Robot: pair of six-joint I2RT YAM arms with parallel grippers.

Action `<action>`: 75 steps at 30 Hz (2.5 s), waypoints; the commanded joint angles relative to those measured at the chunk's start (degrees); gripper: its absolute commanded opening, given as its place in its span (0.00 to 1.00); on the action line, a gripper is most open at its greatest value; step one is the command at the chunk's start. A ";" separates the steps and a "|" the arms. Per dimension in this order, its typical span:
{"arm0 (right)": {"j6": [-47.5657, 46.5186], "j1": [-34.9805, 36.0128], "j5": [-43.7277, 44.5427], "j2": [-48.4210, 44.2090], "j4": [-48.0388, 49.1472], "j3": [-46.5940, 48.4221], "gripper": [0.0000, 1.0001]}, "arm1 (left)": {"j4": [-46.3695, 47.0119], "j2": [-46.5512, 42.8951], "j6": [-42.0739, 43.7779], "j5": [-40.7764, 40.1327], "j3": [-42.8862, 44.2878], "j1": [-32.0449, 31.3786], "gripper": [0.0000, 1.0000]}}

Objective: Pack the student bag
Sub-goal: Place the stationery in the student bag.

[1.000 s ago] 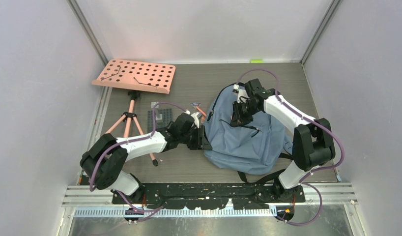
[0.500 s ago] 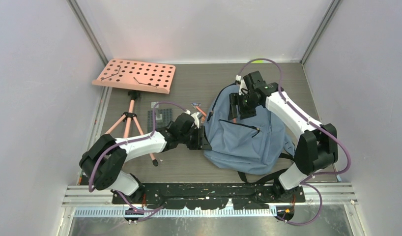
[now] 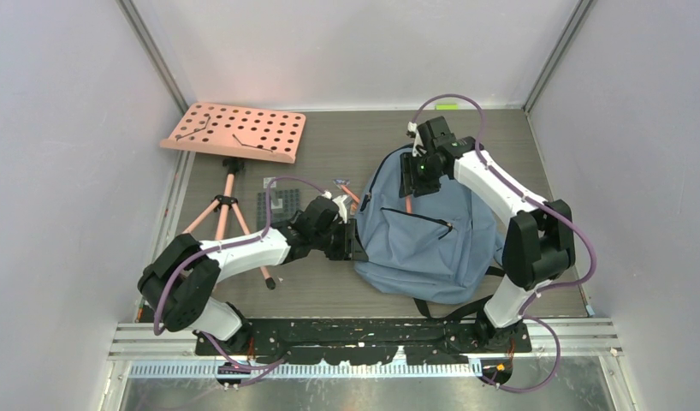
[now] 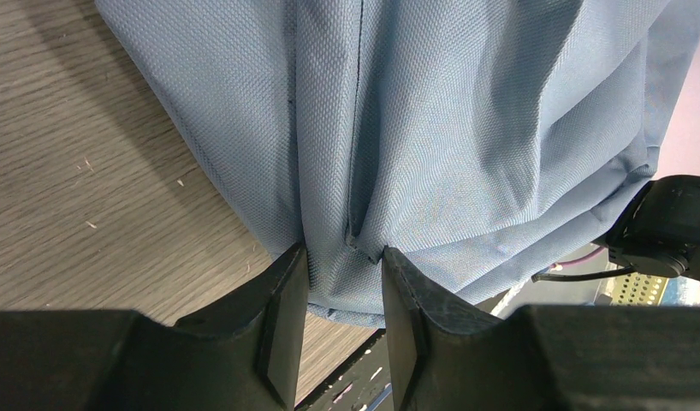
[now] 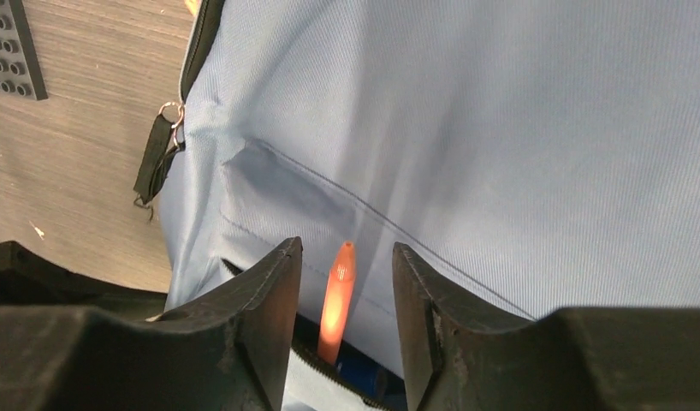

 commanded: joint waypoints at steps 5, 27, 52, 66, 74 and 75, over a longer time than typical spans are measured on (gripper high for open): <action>-1.28 0.25 -0.95 4.65 0.93 5.43 0.23 | -1.32 -1.91 1.46 -1.14 1.82 -0.14 0.37; 0.10 4.03 -9.84 -8.25 -0.34 -12.87 0.01 | -0.19 -1.87 1.46 -0.97 1.81 -0.14 0.37; 4.71 3.86 14.04 -20.48 -6.17 -1.71 0.76 | -15.70 -8.73 13.38 -9.68 10.71 6.79 0.80; 7.37 3.07 15.83 -25.26 -4.50 -5.67 0.76 | -17.65 13.92 14.28 -19.43 31.37 12.69 0.66; 7.37 2.98 14.78 -26.56 -3.67 -7.58 0.76 | -18.80 25.89 12.73 -22.26 40.36 12.95 0.62; 7.37 2.98 14.63 -26.66 -3.63 -7.80 0.76 | -19.34 26.95 12.71 -22.99 41.47 12.98 0.62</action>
